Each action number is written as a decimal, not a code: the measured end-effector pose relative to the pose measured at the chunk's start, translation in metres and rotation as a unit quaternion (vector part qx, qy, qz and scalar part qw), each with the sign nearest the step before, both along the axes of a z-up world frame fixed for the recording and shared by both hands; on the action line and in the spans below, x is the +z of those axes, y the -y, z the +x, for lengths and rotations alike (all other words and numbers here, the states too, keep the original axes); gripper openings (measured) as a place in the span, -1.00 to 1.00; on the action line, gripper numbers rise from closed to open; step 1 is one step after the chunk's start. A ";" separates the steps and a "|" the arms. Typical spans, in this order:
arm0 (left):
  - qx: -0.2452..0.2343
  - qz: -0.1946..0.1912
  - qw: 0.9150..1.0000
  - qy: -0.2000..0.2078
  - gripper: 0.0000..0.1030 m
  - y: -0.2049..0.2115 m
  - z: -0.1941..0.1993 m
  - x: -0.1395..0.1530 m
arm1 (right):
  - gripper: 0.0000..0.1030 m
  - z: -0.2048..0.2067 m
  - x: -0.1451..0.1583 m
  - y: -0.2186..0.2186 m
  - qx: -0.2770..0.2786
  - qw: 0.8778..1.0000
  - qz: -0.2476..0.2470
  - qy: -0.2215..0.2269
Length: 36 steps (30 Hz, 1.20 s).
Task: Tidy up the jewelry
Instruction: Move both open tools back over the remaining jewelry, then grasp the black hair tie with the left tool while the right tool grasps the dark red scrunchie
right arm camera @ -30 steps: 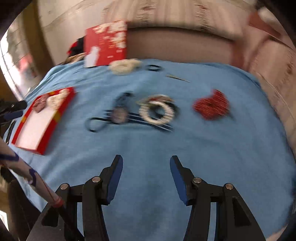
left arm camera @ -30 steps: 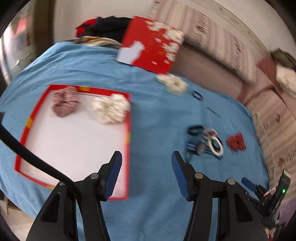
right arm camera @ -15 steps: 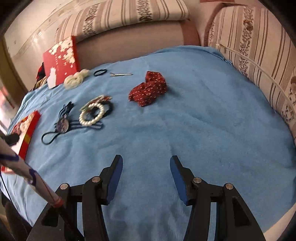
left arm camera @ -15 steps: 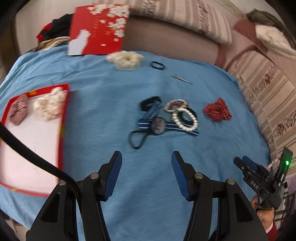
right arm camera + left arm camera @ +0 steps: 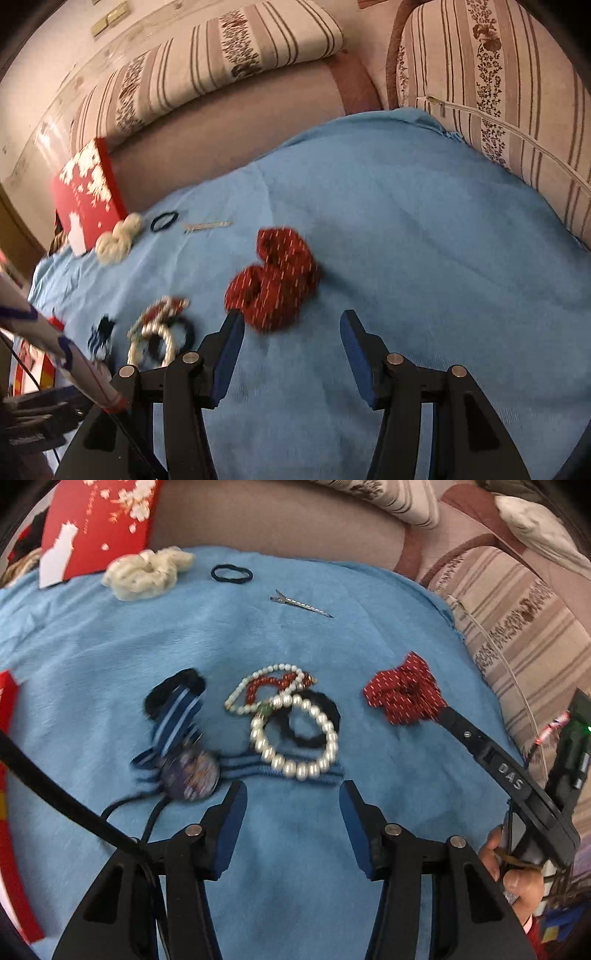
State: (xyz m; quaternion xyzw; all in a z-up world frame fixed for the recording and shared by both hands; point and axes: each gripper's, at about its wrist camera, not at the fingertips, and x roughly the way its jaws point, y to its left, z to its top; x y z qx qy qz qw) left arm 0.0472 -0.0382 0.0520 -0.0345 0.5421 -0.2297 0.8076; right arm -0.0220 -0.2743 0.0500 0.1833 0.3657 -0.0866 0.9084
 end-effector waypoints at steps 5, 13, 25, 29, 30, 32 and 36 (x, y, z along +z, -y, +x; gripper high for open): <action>0.010 -0.003 1.000 -0.026 -0.16 0.012 0.026 -0.020 | 0.13 0.015 -0.013 0.007 0.013 1.000 0.013 -0.004; 0.014 -0.012 0.999 -0.031 -0.18 0.022 0.039 -0.027 | 0.14 0.027 -0.019 0.005 0.030 1.000 0.001 -0.005; 0.030 -0.015 0.999 -0.035 -0.20 0.030 0.056 -0.034 | 0.02 0.037 -0.030 0.015 0.021 0.999 0.015 -0.018; 0.038 0.017 0.999 -0.020 -0.69 0.035 0.059 -0.034 | -0.62 0.038 -0.035 0.024 0.021 0.998 0.051 -0.024; 0.039 0.016 0.999 -0.020 -0.71 0.033 0.059 -0.034 | -0.66 0.038 -0.034 0.025 0.022 0.998 0.056 -0.024; 0.043 0.012 0.999 -0.021 -0.72 0.031 0.059 -0.033 | -0.75 0.036 -0.031 0.024 0.024 0.998 0.054 -0.019; 0.043 0.004 0.999 -0.011 -0.73 0.027 0.053 -0.021 | -0.80 0.032 -0.022 0.021 0.027 0.999 0.039 -0.007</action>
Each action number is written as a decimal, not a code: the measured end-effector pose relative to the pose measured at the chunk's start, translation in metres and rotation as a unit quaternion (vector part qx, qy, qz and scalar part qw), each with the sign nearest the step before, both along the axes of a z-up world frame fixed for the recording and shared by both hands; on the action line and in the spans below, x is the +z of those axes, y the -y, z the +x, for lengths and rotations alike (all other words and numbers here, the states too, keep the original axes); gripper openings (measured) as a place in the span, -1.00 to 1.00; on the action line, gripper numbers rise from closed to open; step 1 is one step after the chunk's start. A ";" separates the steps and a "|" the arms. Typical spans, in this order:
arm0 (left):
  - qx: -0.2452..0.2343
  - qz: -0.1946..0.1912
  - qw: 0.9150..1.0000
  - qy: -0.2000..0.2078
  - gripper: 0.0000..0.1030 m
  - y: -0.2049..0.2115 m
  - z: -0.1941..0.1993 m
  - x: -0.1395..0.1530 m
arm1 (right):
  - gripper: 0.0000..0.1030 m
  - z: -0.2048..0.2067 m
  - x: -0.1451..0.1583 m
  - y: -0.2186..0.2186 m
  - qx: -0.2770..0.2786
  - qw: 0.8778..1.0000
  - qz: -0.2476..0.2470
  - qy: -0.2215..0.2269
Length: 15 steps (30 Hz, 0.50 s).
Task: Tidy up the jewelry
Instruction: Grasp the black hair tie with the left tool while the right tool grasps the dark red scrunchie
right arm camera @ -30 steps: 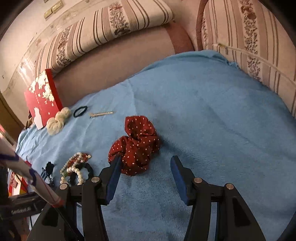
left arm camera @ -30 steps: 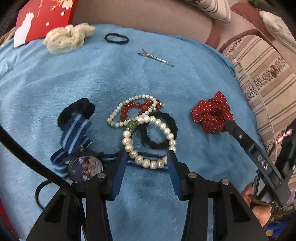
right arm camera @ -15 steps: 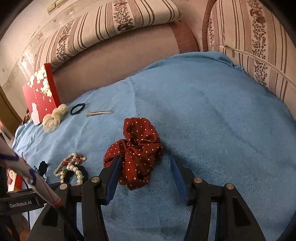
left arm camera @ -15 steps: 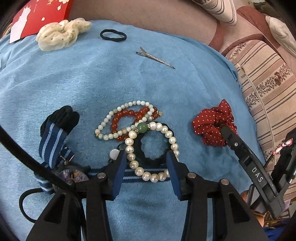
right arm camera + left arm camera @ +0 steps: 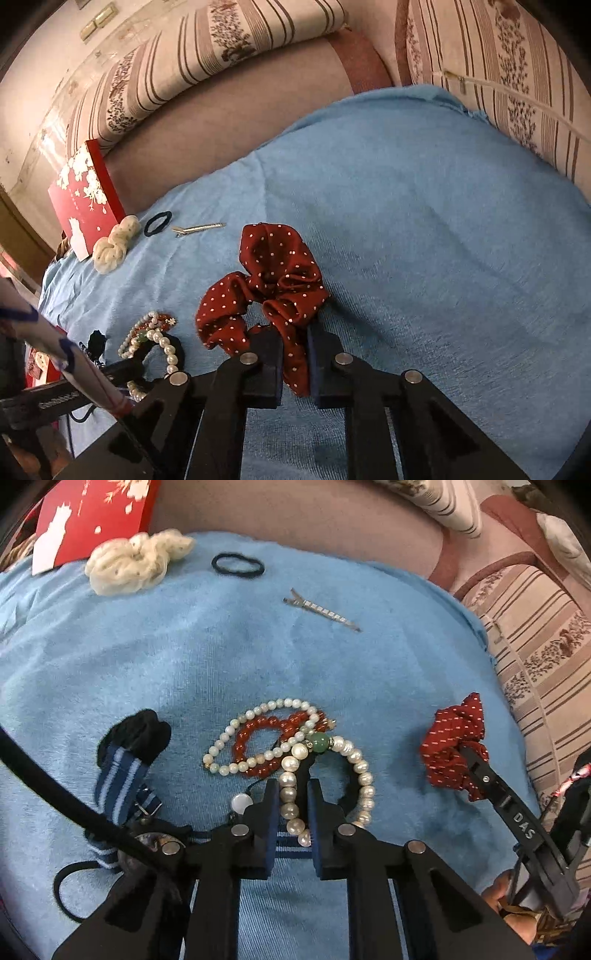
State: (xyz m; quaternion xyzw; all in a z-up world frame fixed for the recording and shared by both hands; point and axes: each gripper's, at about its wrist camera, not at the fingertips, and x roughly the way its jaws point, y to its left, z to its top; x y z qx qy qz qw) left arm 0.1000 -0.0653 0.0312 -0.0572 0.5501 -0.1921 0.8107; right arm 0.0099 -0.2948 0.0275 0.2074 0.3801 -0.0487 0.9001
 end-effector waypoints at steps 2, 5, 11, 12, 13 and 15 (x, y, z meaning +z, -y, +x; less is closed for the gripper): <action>-0.003 -0.004 1.000 0.011 -0.73 -0.003 -0.005 0.010 | -0.80 -0.002 0.005 -0.002 0.001 1.000 -0.008 0.008; -0.003 -0.011 1.000 0.022 -0.73 -0.011 -0.012 0.024 | -0.80 -0.005 0.010 -0.005 0.003 1.000 -0.017 0.015; 0.000 -0.036 0.999 0.030 -0.73 -0.023 -0.028 0.047 | -0.80 -0.007 0.013 -0.005 0.004 1.000 -0.022 0.018; -0.004 -0.038 0.999 0.028 -0.73 -0.025 -0.033 0.050 | -0.80 -0.006 0.012 -0.005 0.005 1.000 -0.019 0.017; -0.008 -0.040 0.999 0.025 -0.73 -0.027 -0.036 0.052 | -0.80 -0.006 0.012 -0.004 0.006 1.000 -0.015 0.016; -0.021 -0.054 0.998 0.018 -0.73 -0.032 -0.048 0.055 | -0.80 -0.006 0.010 -0.003 0.008 1.000 -0.003 0.014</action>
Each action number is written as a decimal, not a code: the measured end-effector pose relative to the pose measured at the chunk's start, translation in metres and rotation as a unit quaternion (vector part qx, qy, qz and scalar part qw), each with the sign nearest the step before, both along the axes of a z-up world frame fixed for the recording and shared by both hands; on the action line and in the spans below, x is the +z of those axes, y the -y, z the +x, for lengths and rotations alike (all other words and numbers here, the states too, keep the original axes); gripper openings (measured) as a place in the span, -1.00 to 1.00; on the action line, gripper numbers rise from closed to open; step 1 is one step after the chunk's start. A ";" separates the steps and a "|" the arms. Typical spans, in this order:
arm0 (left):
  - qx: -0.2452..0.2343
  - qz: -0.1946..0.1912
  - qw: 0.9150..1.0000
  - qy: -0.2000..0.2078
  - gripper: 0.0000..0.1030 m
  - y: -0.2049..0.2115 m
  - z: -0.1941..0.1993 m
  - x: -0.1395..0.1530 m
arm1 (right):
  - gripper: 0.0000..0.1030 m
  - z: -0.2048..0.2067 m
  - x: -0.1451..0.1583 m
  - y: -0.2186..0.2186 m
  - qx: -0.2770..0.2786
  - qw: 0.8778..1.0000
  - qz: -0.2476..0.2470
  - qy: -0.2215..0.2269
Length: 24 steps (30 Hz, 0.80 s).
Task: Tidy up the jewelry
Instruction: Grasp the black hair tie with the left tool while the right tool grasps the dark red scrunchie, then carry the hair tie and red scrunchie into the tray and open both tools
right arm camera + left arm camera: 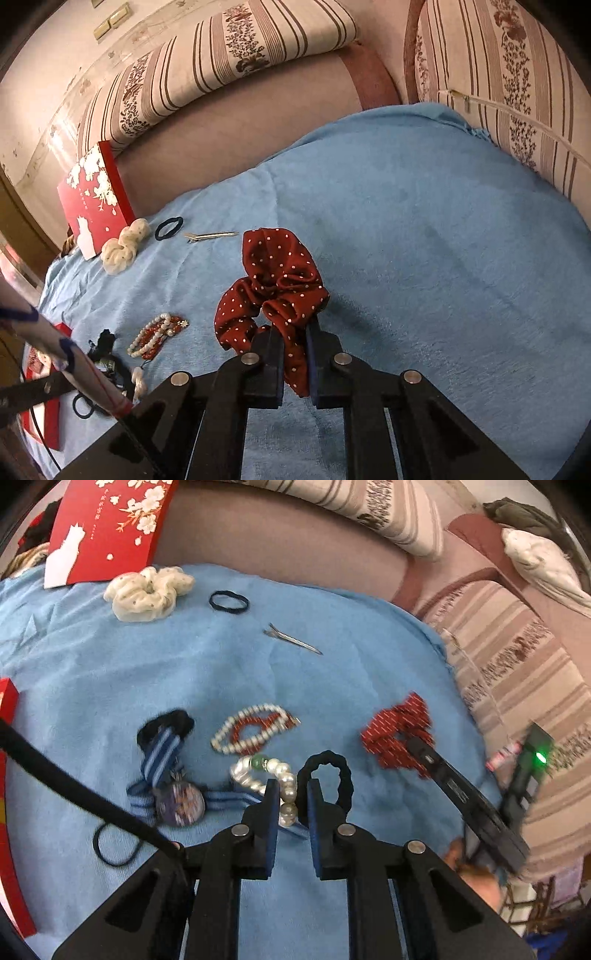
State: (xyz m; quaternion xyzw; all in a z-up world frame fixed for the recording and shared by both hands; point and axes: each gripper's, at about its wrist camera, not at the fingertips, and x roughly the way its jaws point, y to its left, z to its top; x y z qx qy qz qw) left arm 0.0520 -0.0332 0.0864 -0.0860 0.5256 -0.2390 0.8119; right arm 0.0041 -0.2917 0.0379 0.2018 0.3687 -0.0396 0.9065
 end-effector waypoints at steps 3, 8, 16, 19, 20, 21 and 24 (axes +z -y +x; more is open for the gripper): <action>-0.024 -0.015 0.999 -0.016 -0.73 -0.006 -0.021 -0.002 | -0.80 0.001 -0.002 0.000 0.002 1.000 0.007 -0.005; -0.055 0.019 0.998 -0.031 -0.72 -0.021 -0.058 -0.012 | -0.80 0.002 -0.004 -0.002 0.004 1.000 0.008 -0.010; 0.046 0.079 0.995 -0.028 -0.70 -0.087 -0.072 -0.023 | -0.80 0.003 -0.005 -0.005 0.004 1.000 0.002 -0.017; 0.034 0.064 0.997 -0.038 -0.55 -0.080 -0.075 -0.029 | -0.80 0.003 -0.006 -0.008 0.008 1.000 -0.003 -0.018; 0.023 0.060 0.997 -0.038 -0.37 -0.074 -0.077 -0.031 | -0.80 0.003 -0.005 -0.009 0.009 1.000 -0.005 -0.018; 0.011 0.051 0.998 -0.038 -0.30 -0.066 -0.079 -0.033 | -0.79 0.003 -0.006 -0.010 0.010 1.000 -0.008 -0.019; -0.013 0.024 0.999 -0.044 -0.16 -0.052 -0.079 -0.040 | -0.78 0.004 -0.007 -0.012 0.013 1.000 -0.015 -0.022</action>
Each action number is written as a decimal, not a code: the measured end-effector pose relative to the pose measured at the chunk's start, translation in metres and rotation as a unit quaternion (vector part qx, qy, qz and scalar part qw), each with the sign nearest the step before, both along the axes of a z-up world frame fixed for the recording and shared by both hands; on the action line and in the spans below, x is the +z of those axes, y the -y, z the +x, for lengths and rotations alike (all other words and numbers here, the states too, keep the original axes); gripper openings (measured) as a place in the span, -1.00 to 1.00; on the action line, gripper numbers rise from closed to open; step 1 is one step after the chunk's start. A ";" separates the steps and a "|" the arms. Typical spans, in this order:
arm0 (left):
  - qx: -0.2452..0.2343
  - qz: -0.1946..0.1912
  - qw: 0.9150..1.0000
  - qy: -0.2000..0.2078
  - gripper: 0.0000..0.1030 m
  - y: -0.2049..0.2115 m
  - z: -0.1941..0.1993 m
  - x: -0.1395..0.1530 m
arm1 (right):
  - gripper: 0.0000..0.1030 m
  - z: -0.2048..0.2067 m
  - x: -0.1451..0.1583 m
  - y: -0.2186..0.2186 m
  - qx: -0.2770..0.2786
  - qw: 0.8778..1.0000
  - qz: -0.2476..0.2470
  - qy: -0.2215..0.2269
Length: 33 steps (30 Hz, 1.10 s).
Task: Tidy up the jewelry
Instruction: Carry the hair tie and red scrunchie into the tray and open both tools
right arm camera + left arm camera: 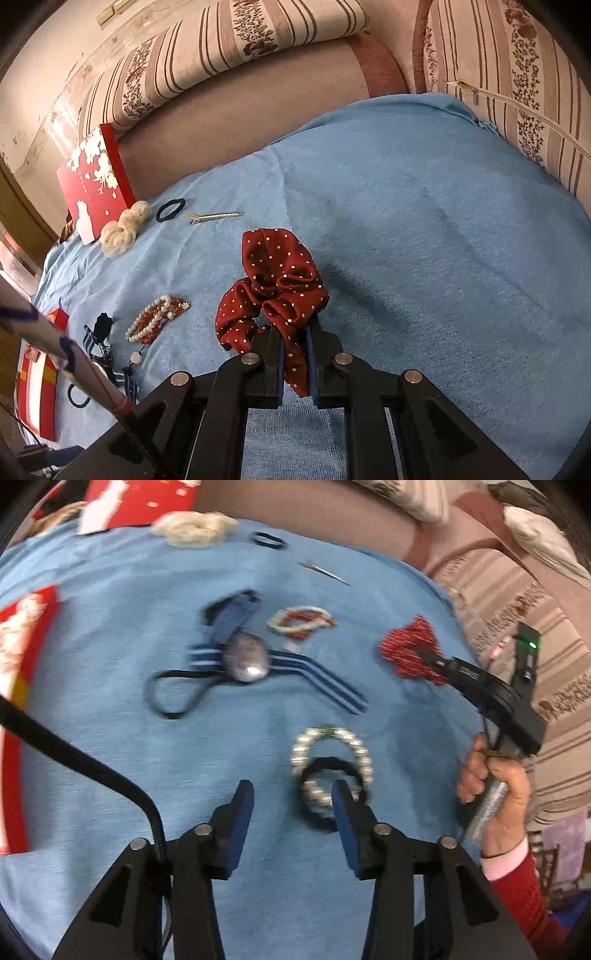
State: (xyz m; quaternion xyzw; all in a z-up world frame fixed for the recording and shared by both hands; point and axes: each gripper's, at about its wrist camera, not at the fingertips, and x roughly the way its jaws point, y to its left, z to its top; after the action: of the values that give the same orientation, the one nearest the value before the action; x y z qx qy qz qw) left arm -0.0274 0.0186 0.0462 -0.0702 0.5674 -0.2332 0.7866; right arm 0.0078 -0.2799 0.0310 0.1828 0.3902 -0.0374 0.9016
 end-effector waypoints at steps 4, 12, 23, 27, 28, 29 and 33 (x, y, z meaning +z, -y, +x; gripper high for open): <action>-0.015 -0.011 1.000 -0.022 -0.16 0.016 0.005 -0.017 | -0.76 0.001 -0.001 0.001 0.000 1.000 0.001 -0.003; -0.004 -0.036 0.999 -0.023 -0.87 0.003 0.002 -0.016 | -0.76 0.003 -0.004 0.000 0.001 1.000 -0.001 -0.009; 0.064 -0.010 0.997 0.029 -0.88 -0.050 -0.016 0.022 | -0.76 -0.010 0.002 -0.015 -0.004 0.999 -0.048 0.003; 0.089 -0.017 0.994 0.056 -0.88 -0.081 -0.030 0.041 | -0.78 -0.037 0.007 -0.027 -0.023 0.999 -0.042 0.004; 0.094 -0.020 0.994 0.059 -0.88 -0.090 -0.035 0.044 | -0.78 -0.043 0.012 -0.031 -0.022 0.999 -0.041 0.007; 0.102 -0.022 0.993 0.064 -0.88 -0.100 -0.039 0.048 | -0.79 -0.050 0.016 -0.036 -0.020 0.999 -0.043 0.011; 0.132 -0.024 0.987 0.084 -0.88 -0.141 -0.058 0.060 | -0.79 -0.084 0.038 -0.072 0.020 0.999 -0.044 0.021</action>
State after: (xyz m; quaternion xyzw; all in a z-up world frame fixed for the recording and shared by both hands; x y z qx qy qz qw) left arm -0.0853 0.1593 0.1060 -0.1435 0.4789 -0.1464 0.8536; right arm -0.0766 -0.2083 0.0690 0.1361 0.3731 -0.0327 0.9172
